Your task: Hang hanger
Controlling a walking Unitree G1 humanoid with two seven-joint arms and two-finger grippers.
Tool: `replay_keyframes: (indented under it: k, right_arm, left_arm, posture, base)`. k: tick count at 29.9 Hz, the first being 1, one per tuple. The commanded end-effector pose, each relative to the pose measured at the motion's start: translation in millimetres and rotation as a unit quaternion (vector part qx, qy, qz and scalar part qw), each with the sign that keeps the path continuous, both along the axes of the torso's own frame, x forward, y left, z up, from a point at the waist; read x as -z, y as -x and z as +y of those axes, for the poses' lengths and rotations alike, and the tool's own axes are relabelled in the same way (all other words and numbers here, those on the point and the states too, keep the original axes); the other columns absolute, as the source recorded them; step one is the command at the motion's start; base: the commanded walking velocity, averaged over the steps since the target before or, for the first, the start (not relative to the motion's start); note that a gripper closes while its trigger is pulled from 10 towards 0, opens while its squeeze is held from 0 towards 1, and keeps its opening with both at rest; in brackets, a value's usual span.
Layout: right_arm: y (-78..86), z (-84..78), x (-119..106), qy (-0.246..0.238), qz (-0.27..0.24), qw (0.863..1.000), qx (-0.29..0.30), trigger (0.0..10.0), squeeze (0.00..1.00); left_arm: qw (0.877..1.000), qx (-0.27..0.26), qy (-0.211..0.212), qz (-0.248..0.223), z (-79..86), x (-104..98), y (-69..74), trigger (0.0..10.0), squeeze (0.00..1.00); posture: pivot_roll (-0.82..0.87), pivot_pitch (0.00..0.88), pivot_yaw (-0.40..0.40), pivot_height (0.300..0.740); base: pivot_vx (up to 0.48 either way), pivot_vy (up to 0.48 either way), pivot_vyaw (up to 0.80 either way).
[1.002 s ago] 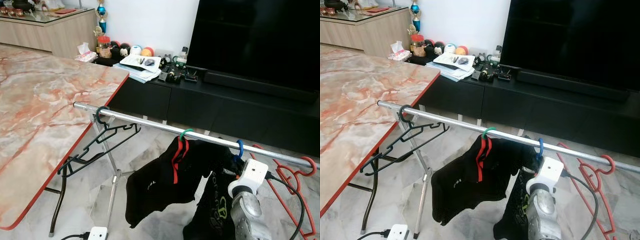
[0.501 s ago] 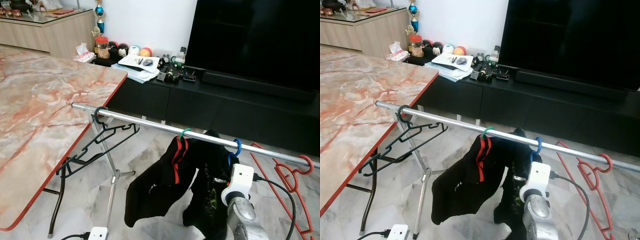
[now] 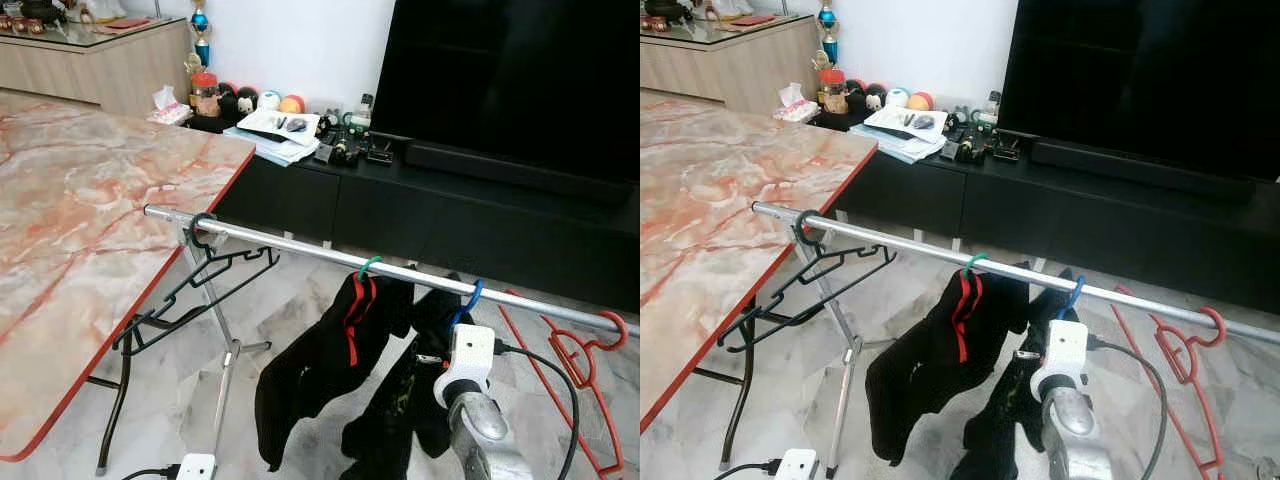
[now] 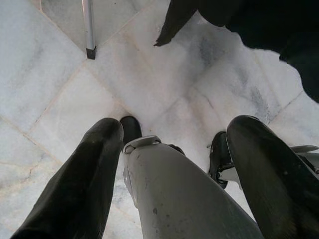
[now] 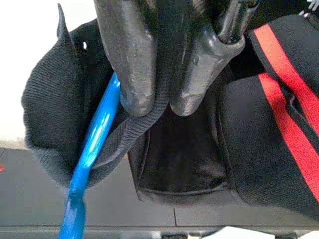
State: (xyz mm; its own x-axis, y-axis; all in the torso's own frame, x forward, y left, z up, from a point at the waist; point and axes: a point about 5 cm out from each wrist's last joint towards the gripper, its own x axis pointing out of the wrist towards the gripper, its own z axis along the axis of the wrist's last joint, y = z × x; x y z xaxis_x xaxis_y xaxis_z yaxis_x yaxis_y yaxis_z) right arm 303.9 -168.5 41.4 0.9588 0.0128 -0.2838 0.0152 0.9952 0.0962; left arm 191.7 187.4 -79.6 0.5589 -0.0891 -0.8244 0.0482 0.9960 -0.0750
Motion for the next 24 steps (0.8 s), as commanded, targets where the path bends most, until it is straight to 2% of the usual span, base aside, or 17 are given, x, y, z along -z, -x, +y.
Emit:
replay_keyframes:
  k: [1,8,15,17,24]
  right_arm:
    - [-1.7,-3.0,2.9,0.016,0.016,1.0,0.0,10.0,0.0]
    - [1.8,-6.3,21.1,0.047,0.088,0.995,0.0,10.0,0.0]
    - [2.8,-2.1,28.3,0.046,0.113,0.992,-0.015,10.0,0.0]
    - [12.7,-1.6,44.5,0.06,0.171,0.983,-0.037,10.0,0.0]
    - [13.1,-6.2,46.6,0.102,0.173,0.978,-0.056,10.0,0.0]
  left_arm:
    - [1.0,0.008,-0.003,0.009,-0.9,1.3,1.8,10.0,0.0]
    - [1.0,0.007,-0.002,0.009,-1.1,1.3,1.8,10.0,0.0]
    - [1.0,0.007,-0.001,0.01,-1.1,1.4,2.0,10.0,0.0]
    - [1.0,0.007,0.001,0.011,-1.8,1.5,2.1,10.0,0.0]
    - [1.0,0.005,0.002,0.011,-1.7,1.6,2.2,10.0,0.0]
  posture:
    - [0.11,0.0,-0.082,0.74]
    - [0.11,0.0,-0.083,0.74]
    - [0.11,0.0,-0.081,0.74]
    - [0.12,0.0,-0.083,0.74]
    - [0.12,0.0,-0.082,0.74]
  base:
    - [0.0,0.0,0.0]
    - [0.0,0.0,0.0]
    - [0.0,0.0,0.0]
    - [0.0,0.0,0.0]
    - [0.0,0.0,0.0]
